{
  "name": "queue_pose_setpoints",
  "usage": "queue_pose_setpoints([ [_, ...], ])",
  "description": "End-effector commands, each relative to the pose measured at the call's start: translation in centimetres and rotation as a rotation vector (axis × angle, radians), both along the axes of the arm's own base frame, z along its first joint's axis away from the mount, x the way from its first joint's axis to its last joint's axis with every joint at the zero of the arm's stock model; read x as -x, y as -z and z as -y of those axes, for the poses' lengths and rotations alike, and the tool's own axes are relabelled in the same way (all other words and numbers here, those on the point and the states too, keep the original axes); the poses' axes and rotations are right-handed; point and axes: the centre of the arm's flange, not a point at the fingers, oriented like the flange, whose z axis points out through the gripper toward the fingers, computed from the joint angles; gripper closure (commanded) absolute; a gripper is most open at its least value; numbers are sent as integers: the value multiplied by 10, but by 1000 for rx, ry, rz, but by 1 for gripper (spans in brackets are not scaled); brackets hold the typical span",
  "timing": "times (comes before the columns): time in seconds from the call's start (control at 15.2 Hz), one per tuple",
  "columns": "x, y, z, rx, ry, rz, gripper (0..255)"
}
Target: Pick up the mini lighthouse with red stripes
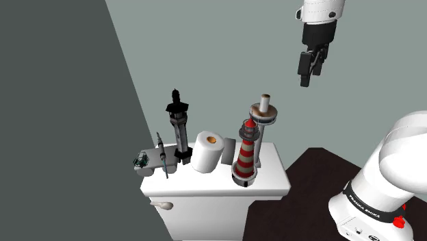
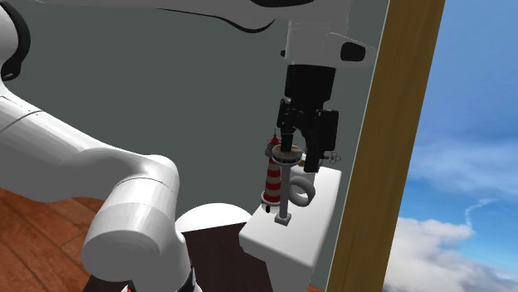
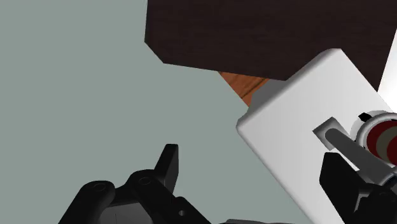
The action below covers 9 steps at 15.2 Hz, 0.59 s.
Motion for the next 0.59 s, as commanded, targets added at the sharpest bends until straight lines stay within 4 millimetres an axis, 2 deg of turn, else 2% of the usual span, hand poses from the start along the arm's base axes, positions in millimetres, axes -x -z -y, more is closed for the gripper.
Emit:
queue_pose_setpoints([
  [0.0,0,0,0,0,0,0,0],
  [0.53,1,0,-101,-24,23,69,0],
])
